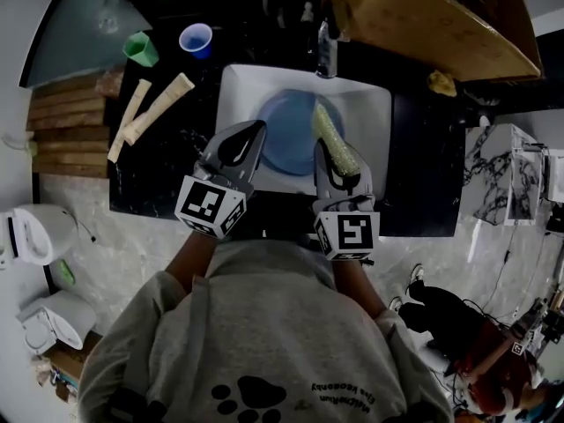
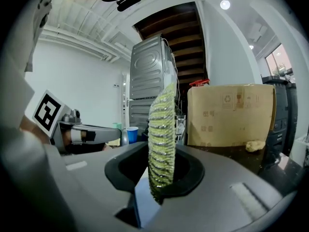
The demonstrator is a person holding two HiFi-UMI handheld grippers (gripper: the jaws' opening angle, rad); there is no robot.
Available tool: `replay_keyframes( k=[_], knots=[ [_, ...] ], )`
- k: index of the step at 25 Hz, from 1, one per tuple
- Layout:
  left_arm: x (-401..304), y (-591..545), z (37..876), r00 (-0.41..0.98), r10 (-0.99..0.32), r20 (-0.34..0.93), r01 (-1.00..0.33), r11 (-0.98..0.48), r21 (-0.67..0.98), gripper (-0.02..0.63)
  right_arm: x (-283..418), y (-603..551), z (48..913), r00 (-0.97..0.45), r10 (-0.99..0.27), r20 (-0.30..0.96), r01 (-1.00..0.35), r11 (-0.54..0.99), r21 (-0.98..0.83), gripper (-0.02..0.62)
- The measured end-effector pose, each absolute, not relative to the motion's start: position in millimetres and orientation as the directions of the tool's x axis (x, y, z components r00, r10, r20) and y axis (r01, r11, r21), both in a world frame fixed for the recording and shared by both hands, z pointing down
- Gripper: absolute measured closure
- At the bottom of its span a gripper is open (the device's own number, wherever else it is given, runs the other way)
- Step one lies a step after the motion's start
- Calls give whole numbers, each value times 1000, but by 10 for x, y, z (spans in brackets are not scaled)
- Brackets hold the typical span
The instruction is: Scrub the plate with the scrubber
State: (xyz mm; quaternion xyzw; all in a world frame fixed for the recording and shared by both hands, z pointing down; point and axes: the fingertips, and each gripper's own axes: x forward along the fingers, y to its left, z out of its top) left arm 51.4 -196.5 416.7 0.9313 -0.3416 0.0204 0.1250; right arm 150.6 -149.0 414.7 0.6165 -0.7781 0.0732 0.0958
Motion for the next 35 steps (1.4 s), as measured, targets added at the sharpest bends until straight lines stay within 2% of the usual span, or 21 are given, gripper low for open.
replay_keyframes(
  k=[9,20,27,35],
  knots=[
    [588,-2167,4765,699,-646,306,-715,-644,272,601,1531,-1677,4465,-263,-920,291,-962,274,-3,528],
    [603,-2312,5439,597,-569,567,-781,-575,245,601,1677,-2003,4877,-270,-891,365,-957,290,0,528],
    [601,-2339,5789,539,-497,680,-795,-566,218,600,1713,-2127,5090,-272,-876,398,-957,290,-16,528],
    [569,-2355,6094,495,-433,754,-807,-552,213,600,1696,-2203,5285,-282,-857,431,-954,296,-35,528]
  ],
)
